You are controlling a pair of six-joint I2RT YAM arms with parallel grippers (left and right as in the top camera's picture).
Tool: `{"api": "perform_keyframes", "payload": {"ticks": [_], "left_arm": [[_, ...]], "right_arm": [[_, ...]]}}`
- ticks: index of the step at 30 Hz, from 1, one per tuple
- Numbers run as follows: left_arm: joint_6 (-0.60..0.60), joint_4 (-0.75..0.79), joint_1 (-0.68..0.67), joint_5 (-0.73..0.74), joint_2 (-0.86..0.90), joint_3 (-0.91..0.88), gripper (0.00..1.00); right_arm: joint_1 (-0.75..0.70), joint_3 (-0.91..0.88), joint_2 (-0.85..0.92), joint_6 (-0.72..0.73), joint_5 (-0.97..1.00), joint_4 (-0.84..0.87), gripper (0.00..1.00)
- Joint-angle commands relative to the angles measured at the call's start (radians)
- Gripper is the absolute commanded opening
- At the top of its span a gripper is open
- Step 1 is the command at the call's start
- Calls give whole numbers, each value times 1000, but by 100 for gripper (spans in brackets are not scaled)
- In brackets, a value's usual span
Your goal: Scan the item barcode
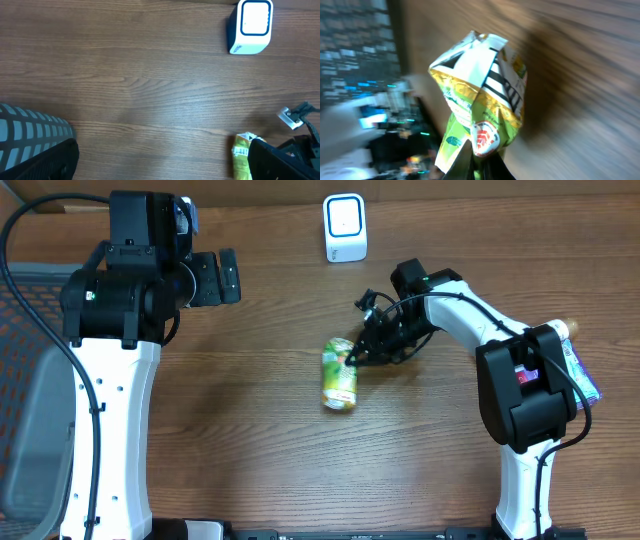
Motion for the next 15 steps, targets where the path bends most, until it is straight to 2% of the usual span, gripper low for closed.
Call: {"api": "perform_keyframes", "payload": {"ticks": [1, 2, 4, 6, 8, 15], "left_arm": [[19, 0, 4, -10, 8, 13, 100], [19, 0, 4, -10, 8, 13, 100], [19, 0, 4, -10, 8, 13, 100], [19, 0, 4, -10, 8, 13, 100], [19, 0, 4, -10, 8, 13, 100], [19, 0, 4, -10, 8, 13, 100]], "right_arm": [[11, 3, -60, -99, 217, -30, 6], [11, 3, -60, -90, 255, -34, 15], [10, 3, -60, -47, 306, -34, 42], [10, 4, -60, -18, 309, -39, 63], [10, 13, -60, -17, 306, -74, 69], [35, 47, -62, -31, 289, -237, 74]]}}
